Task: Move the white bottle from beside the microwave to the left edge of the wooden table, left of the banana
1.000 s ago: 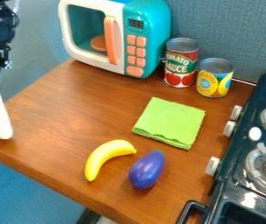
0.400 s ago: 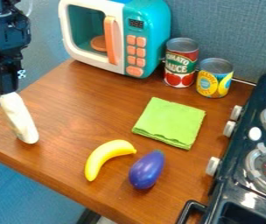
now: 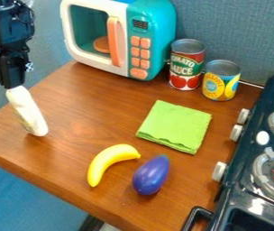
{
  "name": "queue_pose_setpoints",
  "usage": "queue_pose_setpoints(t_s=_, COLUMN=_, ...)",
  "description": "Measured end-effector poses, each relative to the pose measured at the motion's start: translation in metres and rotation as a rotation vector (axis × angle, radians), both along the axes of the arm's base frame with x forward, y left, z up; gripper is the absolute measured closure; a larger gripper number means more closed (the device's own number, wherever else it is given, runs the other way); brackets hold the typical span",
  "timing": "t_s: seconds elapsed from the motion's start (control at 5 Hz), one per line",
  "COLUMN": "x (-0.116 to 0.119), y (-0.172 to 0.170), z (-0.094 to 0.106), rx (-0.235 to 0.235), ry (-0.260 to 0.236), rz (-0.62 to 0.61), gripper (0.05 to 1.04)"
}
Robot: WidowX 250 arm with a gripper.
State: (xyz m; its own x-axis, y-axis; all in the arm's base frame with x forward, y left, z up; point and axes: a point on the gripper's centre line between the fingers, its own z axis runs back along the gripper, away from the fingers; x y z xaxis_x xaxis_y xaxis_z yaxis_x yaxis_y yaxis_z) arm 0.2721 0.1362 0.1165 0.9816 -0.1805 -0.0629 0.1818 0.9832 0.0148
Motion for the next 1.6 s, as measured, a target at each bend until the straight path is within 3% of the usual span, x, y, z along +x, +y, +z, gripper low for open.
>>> queue_pose_setpoints(t_s=0.4, x=-0.006, y=0.013, z=-0.011, rx=0.162, ry=0.117, rz=0.109, gripper=0.843)
queue_pose_setpoints(t_s=0.6, x=-0.003, y=0.015, z=-0.012, rx=0.197, ry=0.144, rz=0.128, gripper=0.843)
queue_pose_setpoints(t_s=1.0, x=0.002, y=0.011, z=-0.009, rx=0.166, ry=0.134, rz=0.137, gripper=0.785)
queue_pose_setpoints(t_s=1.4, x=0.008, y=0.008, z=-0.002, rx=0.122, ry=0.111, rz=0.128, gripper=0.196)
queue_pose_setpoints(t_s=1.6, x=0.013, y=0.013, z=0.016, rx=0.101, ry=0.054, rz=0.154, gripper=0.074)
